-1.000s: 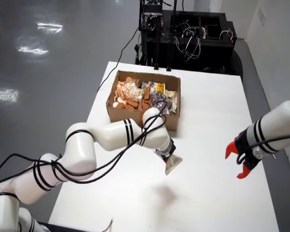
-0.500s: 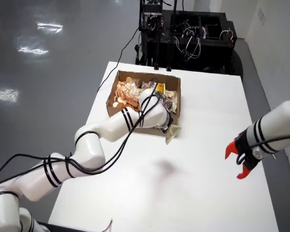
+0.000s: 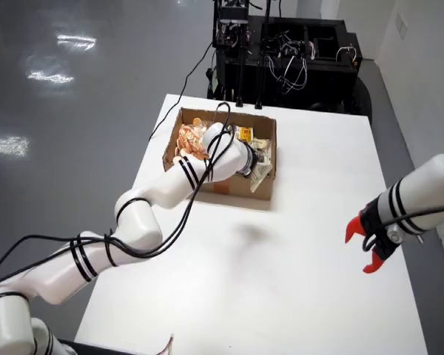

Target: Grasp a snack and put it in the bin.

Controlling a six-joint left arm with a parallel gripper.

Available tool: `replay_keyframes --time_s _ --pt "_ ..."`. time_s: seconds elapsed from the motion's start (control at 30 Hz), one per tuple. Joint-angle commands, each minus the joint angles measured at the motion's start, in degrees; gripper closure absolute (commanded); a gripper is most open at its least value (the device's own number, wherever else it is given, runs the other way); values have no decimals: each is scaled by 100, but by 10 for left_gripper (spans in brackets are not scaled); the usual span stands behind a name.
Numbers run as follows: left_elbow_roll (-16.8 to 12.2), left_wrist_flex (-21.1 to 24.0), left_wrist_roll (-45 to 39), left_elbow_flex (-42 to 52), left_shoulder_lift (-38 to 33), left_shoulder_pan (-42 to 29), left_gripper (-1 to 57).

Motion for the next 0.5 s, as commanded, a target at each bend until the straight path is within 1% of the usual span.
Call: replay_keyframes --time_s 0.03,0.2,0.5 --pt "28 -274 -40 -26 1 108 520" --pt "116 -483 -136 -93 12 301 519" --pt "163 -607 -201 -206 19 730 518"
